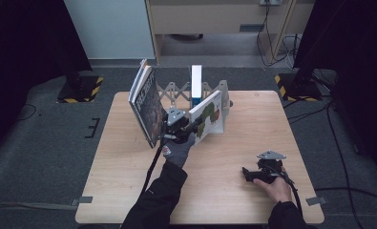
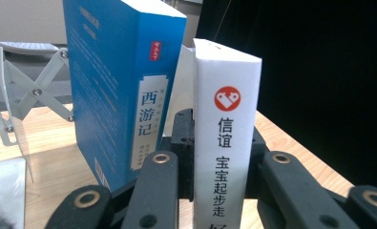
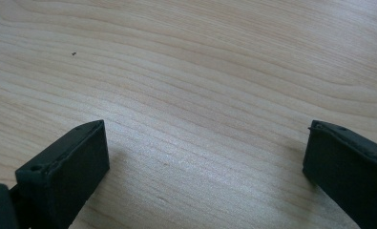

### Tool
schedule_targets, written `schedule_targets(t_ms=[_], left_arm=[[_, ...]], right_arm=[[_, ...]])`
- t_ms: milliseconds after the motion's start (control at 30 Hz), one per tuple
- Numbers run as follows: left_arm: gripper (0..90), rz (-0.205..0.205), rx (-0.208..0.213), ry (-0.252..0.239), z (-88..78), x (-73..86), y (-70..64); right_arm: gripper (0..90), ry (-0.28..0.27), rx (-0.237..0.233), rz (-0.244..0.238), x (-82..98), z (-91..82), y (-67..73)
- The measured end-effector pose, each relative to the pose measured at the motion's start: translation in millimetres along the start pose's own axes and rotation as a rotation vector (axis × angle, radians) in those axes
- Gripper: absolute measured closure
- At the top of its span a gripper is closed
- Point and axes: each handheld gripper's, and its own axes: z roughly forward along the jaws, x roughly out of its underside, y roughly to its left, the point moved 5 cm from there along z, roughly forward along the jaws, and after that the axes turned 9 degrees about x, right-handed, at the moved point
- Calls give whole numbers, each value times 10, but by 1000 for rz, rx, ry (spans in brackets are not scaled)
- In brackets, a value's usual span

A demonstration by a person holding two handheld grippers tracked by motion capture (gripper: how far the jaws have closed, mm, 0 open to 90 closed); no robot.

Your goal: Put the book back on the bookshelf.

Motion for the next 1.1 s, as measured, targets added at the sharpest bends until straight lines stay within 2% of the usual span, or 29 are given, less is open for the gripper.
schedule_targets(t_ms=[133,433,867,1100], left_arm=[[743,15,-25,-4,94,16,-9],[743,21,-46,-1,288,57,-16],[742,56,-96,5,515,138,-37],[742,46,-120,6,604,206,8]], right_arm=[[19,0,0,0,0,0,0],[19,0,1,-1,0,0,-1],[19,-1,1,-1,0,0,-1],[18,0,0,-1,0,0,0]])
